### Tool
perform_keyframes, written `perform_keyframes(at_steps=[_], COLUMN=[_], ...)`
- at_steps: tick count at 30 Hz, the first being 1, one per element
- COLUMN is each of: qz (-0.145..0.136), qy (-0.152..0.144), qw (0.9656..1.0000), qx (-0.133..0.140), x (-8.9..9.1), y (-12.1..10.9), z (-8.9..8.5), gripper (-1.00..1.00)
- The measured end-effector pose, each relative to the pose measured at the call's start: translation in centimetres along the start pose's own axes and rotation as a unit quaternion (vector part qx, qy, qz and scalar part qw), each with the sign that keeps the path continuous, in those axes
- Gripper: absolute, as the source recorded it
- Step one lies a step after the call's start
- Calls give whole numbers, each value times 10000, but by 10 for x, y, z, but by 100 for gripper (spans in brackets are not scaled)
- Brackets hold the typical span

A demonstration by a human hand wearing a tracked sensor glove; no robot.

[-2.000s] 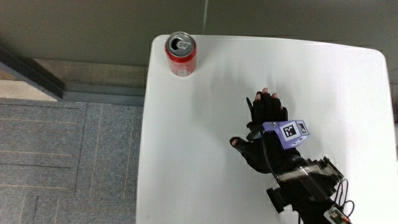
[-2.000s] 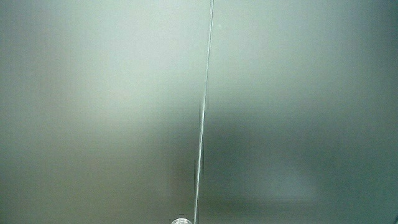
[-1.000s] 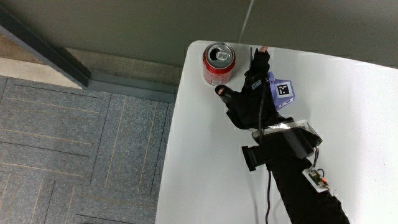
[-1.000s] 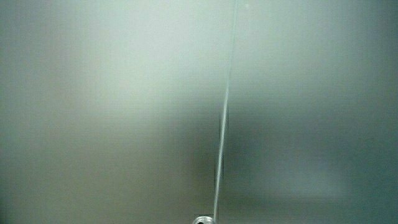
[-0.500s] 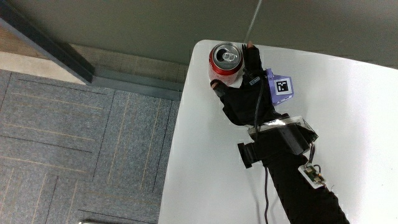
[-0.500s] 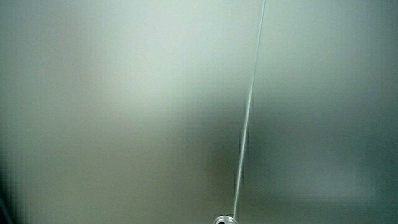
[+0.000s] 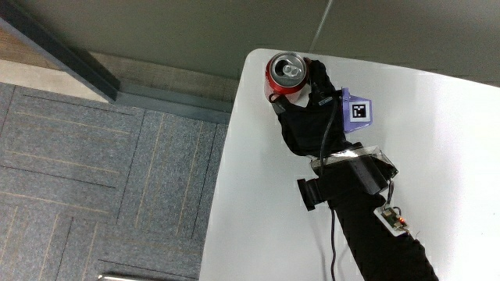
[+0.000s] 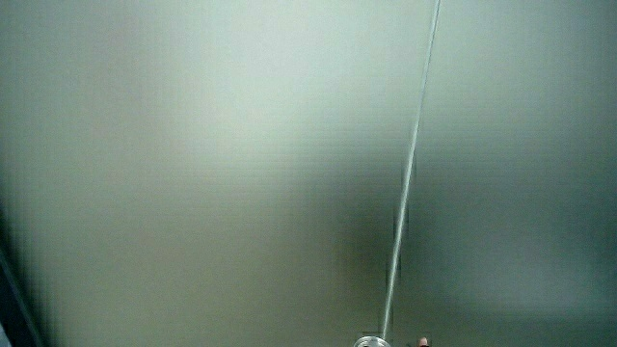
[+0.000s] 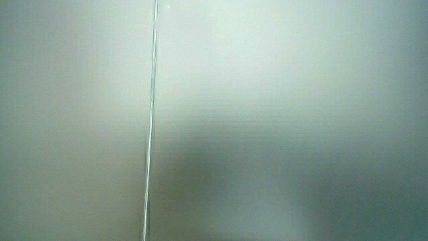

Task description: Pick coca cola

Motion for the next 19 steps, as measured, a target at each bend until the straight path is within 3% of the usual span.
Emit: perform_keyframes(at_steps=[2,4,9,14,15,16,18,19], qz=[-87,-39,57,-98,-167,-63,247,161], qy=[-248,-63,79,343,272,22,353,405], qw=[9997,10000,9999,9993,9995,9999,9990,9989], qx=[11,11,51,93,77,108,150,185], x=[6,2,-4,-10,-11,-1,-14,-15], y=[-2,-6,-17,-30,-33,-36,-40,-43], z=[1,-1,-1,3,5,8,9,9], gripper=[100,100,100,100,100,100,100,100])
